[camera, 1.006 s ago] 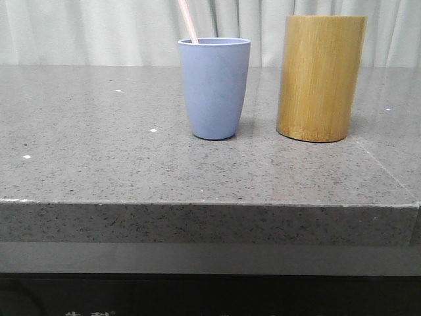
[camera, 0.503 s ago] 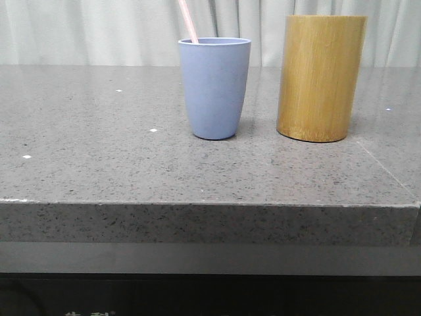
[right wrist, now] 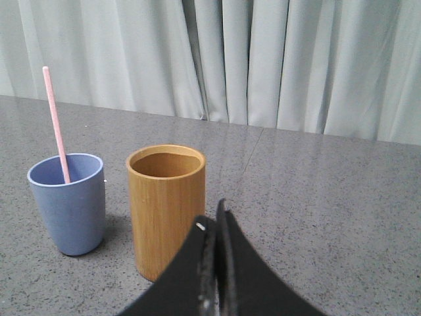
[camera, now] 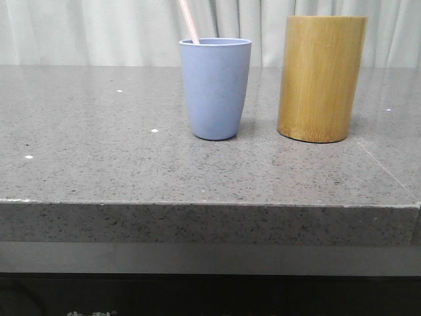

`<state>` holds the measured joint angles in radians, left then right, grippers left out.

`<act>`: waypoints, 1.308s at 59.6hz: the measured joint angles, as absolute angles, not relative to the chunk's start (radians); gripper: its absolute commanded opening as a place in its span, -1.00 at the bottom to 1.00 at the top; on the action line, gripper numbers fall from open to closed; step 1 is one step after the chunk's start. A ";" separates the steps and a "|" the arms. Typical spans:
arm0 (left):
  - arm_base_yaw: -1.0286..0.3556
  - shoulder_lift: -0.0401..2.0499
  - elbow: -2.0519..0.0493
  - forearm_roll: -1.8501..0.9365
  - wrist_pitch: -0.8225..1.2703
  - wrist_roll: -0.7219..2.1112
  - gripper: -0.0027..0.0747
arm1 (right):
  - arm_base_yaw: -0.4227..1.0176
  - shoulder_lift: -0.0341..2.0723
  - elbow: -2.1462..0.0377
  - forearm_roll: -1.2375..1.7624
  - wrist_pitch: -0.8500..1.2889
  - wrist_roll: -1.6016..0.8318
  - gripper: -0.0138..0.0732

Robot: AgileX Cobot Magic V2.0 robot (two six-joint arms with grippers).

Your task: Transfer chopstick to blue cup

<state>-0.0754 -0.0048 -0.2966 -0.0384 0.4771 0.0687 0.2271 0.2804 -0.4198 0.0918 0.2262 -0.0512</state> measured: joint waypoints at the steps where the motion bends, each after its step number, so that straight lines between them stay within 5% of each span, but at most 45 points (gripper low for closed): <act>1: -0.075 -0.005 -0.280 -0.038 0.461 0.069 -0.98 | 0.227 0.279 -0.420 0.092 0.226 -0.051 -0.94; 22: -0.073 -0.005 0.002 -0.040 0.195 0.069 -0.98 | 0.227 0.278 -0.419 0.092 0.226 -0.051 -0.94; 78: -0.073 -0.005 0.002 -0.040 0.108 0.069 -0.98 | 0.227 0.278 -0.412 0.092 0.222 -0.051 -0.94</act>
<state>-0.0732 -0.0048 0.0018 -0.0404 0.1084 0.0687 0.2271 0.2782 -0.4121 0.0918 0.2221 -0.0512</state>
